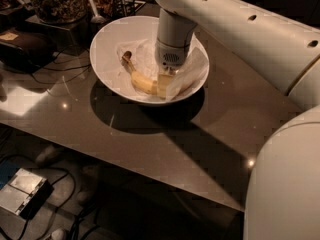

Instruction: Pick banana from white bowl

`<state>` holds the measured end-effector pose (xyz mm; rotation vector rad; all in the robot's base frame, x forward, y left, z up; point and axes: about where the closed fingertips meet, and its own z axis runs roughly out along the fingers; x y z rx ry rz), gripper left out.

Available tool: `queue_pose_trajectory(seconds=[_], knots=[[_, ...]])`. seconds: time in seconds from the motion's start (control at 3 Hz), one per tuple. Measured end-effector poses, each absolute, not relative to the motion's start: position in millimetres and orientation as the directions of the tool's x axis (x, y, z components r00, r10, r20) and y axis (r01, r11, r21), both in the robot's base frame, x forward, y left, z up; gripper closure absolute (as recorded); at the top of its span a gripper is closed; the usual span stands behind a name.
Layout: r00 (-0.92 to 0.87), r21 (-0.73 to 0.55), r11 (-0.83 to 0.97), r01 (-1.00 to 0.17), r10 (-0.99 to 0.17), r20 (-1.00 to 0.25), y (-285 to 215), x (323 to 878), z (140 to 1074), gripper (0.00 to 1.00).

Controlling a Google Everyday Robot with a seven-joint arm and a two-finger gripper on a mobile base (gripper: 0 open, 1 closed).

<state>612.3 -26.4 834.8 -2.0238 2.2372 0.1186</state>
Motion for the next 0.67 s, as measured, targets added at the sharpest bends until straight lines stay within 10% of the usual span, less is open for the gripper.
queue_pose_trajectory(seconds=[0.67], knots=[[-0.067,-0.054,0.077,-0.996,-0.984,-0.162,-20.7,605.6,851.1,1.00]])
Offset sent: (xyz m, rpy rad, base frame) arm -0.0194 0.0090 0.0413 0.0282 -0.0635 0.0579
